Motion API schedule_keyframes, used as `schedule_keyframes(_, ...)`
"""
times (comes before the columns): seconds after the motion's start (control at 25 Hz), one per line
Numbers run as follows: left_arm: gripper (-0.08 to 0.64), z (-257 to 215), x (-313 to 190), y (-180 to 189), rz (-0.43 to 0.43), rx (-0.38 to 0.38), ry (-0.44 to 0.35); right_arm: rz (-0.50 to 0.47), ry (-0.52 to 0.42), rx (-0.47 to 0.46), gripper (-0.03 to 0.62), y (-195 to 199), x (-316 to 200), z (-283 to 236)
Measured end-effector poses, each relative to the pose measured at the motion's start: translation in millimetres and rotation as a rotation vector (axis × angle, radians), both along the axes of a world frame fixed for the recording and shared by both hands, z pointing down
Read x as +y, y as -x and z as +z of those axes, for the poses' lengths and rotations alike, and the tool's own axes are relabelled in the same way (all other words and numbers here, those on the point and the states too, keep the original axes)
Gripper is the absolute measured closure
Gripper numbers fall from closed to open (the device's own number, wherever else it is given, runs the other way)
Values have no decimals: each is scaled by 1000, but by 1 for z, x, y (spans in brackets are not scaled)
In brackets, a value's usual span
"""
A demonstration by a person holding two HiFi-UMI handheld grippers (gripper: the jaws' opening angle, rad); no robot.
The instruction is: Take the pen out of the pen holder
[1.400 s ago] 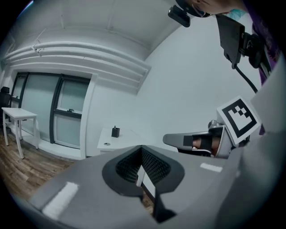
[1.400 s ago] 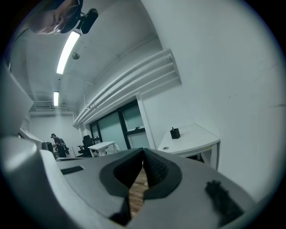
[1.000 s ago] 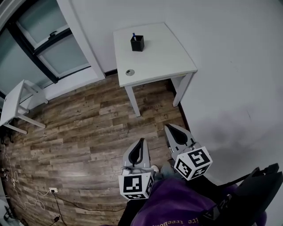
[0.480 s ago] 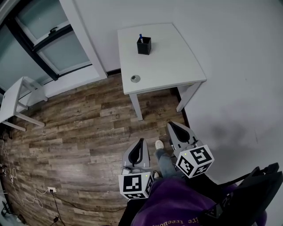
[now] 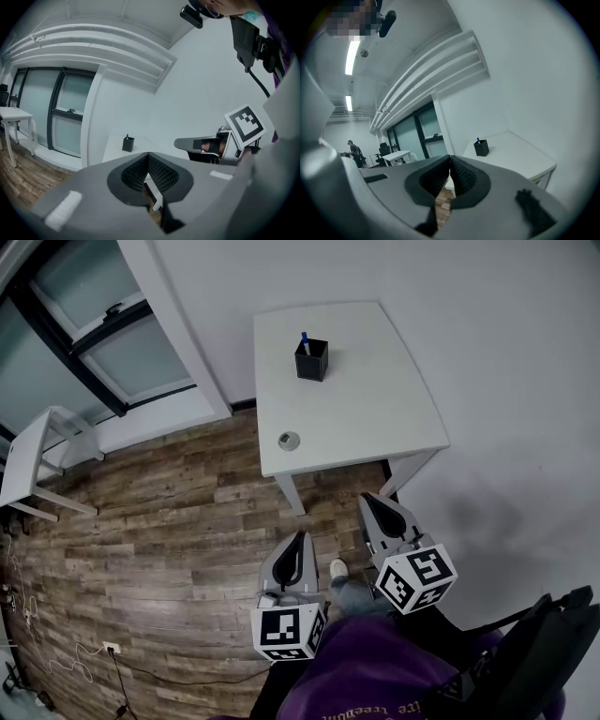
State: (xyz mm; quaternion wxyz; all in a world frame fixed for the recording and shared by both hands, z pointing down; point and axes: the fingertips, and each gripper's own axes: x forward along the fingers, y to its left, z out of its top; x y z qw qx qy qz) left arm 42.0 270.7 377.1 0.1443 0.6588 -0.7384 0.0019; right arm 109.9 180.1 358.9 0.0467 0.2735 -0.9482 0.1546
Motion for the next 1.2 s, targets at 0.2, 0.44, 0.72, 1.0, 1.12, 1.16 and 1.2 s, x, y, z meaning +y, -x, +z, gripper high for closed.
schedule_keyframes(0.2, 555, -4, -50, 9, 12, -12, -7, 1, -12, -18, 581, 8, -46, -8)
schedule_keyframes(0.44, 555, -7, -104, 28, -16, -2, -33, 26, 3, -4, 581, 11, -97, -4)
schedule_keyframes(0.72, 555, -10, -163, 59, -26, 8, -77, 72, 6, -4, 581, 24, -153, 3)
schedule_keyframes(1.0, 555, -10, -240, 108, 1, 13, -93, 131, 2, -33, 581, 58, -230, -3)
schedule_keyframes(1.12, 555, -8, -278, 130, 19, 14, -94, 143, -13, -40, 581, 79, -263, -8)
schedule_keyframes(1.16, 555, -7, -289, 137, 26, 17, -91, 147, -12, -40, 581, 85, -273, -8)
schedule_keyframes(1.2, 555, -6, -300, 144, 31, 19, -89, 150, -8, -38, 581, 92, -281, -7)
